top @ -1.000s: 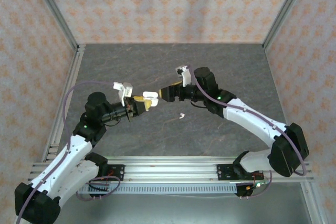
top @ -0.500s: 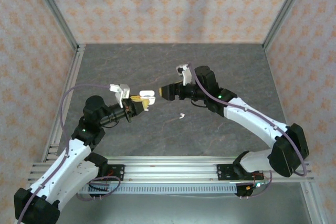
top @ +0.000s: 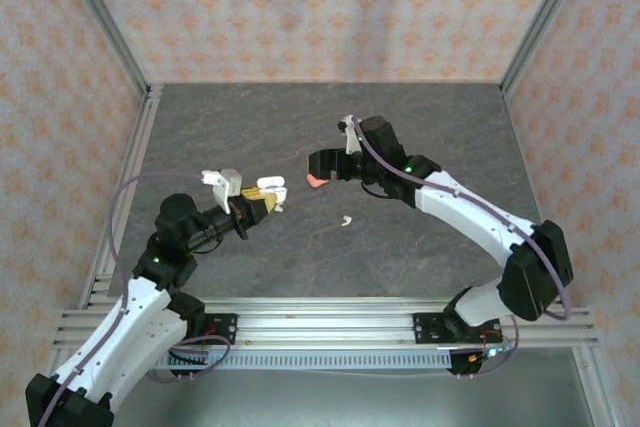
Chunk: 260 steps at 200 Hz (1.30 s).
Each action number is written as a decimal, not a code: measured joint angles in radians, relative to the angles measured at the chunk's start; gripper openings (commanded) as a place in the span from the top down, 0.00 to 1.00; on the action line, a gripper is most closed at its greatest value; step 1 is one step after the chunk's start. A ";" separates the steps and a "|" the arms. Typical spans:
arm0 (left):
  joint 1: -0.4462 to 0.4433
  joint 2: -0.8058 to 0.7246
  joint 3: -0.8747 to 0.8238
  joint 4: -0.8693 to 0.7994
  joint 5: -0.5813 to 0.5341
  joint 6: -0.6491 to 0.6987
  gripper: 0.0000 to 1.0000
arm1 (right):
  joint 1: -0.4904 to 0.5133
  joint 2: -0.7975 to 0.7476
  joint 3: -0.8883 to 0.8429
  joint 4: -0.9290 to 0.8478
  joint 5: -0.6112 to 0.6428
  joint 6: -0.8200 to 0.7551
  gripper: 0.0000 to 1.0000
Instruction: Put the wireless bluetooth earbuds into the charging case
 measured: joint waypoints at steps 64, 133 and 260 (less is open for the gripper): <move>0.000 -0.049 0.000 -0.075 -0.032 0.053 1.00 | -0.001 0.194 0.103 -0.105 0.093 0.044 0.14; 0.000 -0.117 -0.002 -0.103 -0.085 0.081 1.00 | -0.002 0.424 0.235 -0.204 0.123 0.109 0.28; 0.000 -0.111 -0.019 -0.113 -0.134 0.084 1.00 | 0.055 0.602 0.397 -0.263 0.144 0.124 0.46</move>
